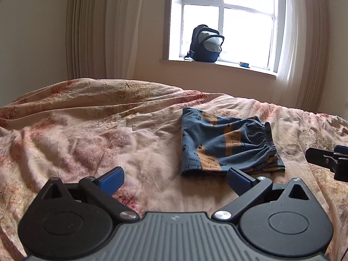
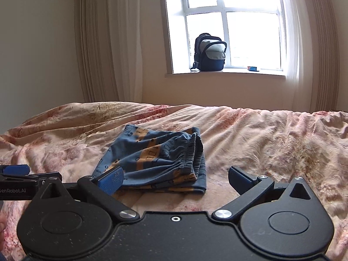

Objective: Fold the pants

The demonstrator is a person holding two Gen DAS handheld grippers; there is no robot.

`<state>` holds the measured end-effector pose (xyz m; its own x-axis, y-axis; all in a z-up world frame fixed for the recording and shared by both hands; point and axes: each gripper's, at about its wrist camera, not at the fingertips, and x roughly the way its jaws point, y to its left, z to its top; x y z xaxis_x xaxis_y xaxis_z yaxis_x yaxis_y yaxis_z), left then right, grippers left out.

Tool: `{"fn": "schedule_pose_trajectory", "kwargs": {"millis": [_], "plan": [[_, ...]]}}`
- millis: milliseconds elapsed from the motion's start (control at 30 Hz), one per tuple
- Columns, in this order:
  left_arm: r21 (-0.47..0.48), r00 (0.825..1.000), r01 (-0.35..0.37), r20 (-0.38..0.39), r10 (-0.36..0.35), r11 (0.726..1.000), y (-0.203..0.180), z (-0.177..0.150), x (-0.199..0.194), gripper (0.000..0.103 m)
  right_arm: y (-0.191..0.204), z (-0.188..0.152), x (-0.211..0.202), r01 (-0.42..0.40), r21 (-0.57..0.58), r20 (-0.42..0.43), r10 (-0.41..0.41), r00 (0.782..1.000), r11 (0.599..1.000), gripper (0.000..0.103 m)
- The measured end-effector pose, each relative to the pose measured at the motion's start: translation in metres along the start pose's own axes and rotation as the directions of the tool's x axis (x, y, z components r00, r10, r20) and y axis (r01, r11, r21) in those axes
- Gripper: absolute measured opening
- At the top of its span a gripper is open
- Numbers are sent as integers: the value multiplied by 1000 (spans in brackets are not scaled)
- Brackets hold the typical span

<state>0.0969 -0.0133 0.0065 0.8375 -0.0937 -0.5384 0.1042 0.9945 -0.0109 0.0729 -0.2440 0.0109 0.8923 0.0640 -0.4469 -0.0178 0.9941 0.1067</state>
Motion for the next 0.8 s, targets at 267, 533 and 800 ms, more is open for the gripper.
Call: {"fn": "schedule_pose_trajectory", "kwargs": {"millis": [267, 533, 800], "plan": [[-11, 1000, -12, -24, 12, 1000, 2, -6, 2, 103, -4, -3, 1, -4, 8, 7, 4, 1000, 1000, 102], [-18, 999, -14, -45, 13, 1000, 6, -8, 8, 103, -3, -6, 5, -12, 7, -4, 12, 1000, 1000, 102], [-13, 999, -6, -49, 5, 1000, 6, -10, 10, 103, 0, -8, 7, -24, -12, -15, 24, 1000, 1000, 102]]}}
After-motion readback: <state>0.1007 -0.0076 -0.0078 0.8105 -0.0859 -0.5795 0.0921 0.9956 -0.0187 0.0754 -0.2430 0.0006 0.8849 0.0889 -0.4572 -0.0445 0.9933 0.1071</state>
